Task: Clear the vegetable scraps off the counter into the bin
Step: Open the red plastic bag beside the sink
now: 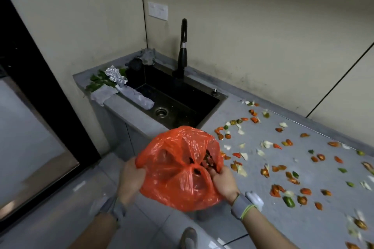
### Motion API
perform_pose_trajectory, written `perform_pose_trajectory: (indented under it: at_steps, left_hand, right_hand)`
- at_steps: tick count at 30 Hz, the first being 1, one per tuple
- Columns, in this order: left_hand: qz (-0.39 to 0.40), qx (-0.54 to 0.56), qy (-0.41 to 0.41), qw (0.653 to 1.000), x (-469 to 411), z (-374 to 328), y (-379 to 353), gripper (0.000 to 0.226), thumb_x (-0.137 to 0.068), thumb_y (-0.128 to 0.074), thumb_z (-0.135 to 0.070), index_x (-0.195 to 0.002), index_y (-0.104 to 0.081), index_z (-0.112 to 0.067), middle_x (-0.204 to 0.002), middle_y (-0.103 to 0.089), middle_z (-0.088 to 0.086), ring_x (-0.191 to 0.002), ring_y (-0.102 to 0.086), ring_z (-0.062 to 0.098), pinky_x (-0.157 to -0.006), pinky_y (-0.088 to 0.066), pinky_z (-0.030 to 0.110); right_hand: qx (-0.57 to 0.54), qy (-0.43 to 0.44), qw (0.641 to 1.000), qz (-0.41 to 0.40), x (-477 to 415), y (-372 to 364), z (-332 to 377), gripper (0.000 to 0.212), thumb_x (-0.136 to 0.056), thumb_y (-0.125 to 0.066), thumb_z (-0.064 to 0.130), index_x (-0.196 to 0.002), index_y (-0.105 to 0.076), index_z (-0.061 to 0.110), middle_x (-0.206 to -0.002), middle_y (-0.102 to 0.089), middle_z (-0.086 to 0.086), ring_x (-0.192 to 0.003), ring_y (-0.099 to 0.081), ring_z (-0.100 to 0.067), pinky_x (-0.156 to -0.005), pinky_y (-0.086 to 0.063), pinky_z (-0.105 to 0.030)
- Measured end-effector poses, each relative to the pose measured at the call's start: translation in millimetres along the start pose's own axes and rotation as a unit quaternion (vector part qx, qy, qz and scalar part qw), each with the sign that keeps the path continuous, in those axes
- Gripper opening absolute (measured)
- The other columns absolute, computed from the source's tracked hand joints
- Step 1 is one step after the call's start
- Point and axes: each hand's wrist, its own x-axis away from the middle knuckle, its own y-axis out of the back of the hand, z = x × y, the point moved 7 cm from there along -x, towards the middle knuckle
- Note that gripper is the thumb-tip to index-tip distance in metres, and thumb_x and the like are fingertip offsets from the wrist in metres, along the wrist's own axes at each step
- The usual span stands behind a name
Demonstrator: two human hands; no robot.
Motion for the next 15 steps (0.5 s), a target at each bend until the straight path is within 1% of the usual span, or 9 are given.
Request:
perform_pose_trajectory:
  at_steps: [3, 6, 9, 10, 11, 12, 13, 14, 15]
  left_hand:
    - [-0.016, -0.031, 0.024, 0.999, -32, -1, 11, 0.011, -0.086, -0.057, -0.005, -0.091, -0.063, -0.013, -0.095, -0.069, 0.013, -0.084, -0.061, 0.026, -0.073, -0.044, 0.032]
    - [-0.018, -0.062, 0.029, 0.997, -51, -16, 7, 0.020, -0.087, -0.059, -0.011, -0.107, -0.061, -0.012, -0.105, -0.068, 0.011, -0.089, -0.061, 0.026, -0.078, -0.044, 0.033]
    - [0.022, -0.025, 0.031, 0.999, -70, -35, -11, 0.050, -0.086, -0.069, -0.023, -0.129, -0.045, -0.015, -0.118, -0.062, 0.009, -0.095, -0.059, 0.023, -0.079, -0.045, 0.033]
    - [0.042, -0.008, 0.032, 0.999, -77, -41, -19, 0.065, -0.085, -0.072, -0.030, -0.137, -0.037, -0.018, -0.127, -0.058, 0.007, -0.102, -0.059, 0.023, -0.084, -0.047, 0.035]
    - [0.054, -0.009, 0.024, 0.998, -83, -47, -25, 0.081, -0.082, -0.075, -0.037, -0.146, -0.027, -0.020, -0.137, -0.051, 0.006, -0.114, -0.057, 0.025, -0.093, -0.047, 0.038]
    - [0.050, -0.035, 0.002, 0.998, -88, -54, -29, 0.094, -0.080, -0.076, -0.043, -0.151, -0.019, -0.023, -0.147, -0.043, 0.007, -0.126, -0.051, 0.028, -0.103, -0.044, 0.043]
    - [0.029, -0.090, -0.029, 0.995, -92, -62, -33, 0.100, -0.078, -0.075, -0.048, -0.153, -0.015, -0.024, -0.152, -0.035, 0.009, -0.134, -0.043, 0.030, -0.108, -0.039, 0.047]
    - [-0.007, -0.166, -0.079, 0.983, -93, -71, -36, 0.098, -0.079, -0.072, -0.053, -0.153, -0.016, -0.023, -0.153, -0.030, 0.011, -0.137, -0.038, 0.032, -0.111, -0.036, 0.050]
    - [-0.042, -0.239, -0.151, 0.958, -91, -83, -41, 0.089, -0.082, -0.067, -0.054, -0.152, -0.023, -0.022, -0.151, -0.031, 0.012, -0.137, -0.037, 0.032, -0.111, -0.035, 0.052]
  right_hand:
    - [0.006, -0.027, 0.999, -0.035, -29, 5, 10, 0.025, -0.093, -0.060, 0.022, -0.109, -0.070, 0.006, -0.106, -0.073, -0.015, -0.103, -0.066, -0.034, -0.088, -0.049, -0.036]
    - [-0.009, -0.046, 0.998, -0.040, -50, 3, 18, 0.023, -0.094, -0.059, 0.020, -0.108, -0.068, 0.004, -0.107, -0.071, -0.016, -0.103, -0.065, -0.036, -0.088, -0.048, -0.035]
    - [-0.021, -0.059, 0.997, -0.037, -73, 2, 27, 0.024, -0.094, -0.057, 0.025, -0.108, -0.068, 0.009, -0.102, -0.072, -0.011, -0.099, -0.067, -0.033, -0.090, -0.051, -0.038]
    - [-0.025, -0.058, 0.997, -0.038, -81, 4, 31, 0.023, -0.094, -0.057, 0.026, -0.109, -0.067, 0.011, -0.101, -0.072, -0.010, -0.099, -0.067, -0.032, -0.091, -0.052, -0.041]
    - [-0.031, -0.052, 0.997, -0.039, -85, 7, 37, 0.023, -0.095, -0.057, 0.026, -0.112, -0.065, 0.013, -0.103, -0.072, -0.010, -0.100, -0.067, -0.032, -0.092, -0.052, -0.041]
    - [-0.038, -0.047, 0.997, -0.040, -91, 11, 41, 0.026, -0.095, -0.056, 0.024, -0.119, -0.063, 0.013, -0.107, -0.071, -0.010, -0.103, -0.065, -0.031, -0.093, -0.050, -0.038]
    - [-0.040, -0.040, 0.998, -0.041, -99, 13, 44, 0.032, -0.096, -0.056, 0.023, -0.127, -0.058, 0.014, -0.114, -0.069, -0.011, -0.108, -0.064, -0.031, -0.095, -0.048, -0.035]
    - [-0.037, -0.029, 0.998, -0.043, -105, 16, 46, 0.041, -0.096, -0.057, 0.024, -0.136, -0.051, 0.015, -0.122, -0.066, -0.011, -0.114, -0.061, -0.031, -0.097, -0.046, -0.035]
    - [-0.032, -0.017, 0.998, -0.046, -110, 18, 47, 0.051, -0.096, -0.058, 0.026, -0.144, -0.043, 0.016, -0.132, -0.062, -0.010, -0.121, -0.058, -0.031, -0.102, -0.044, -0.037]
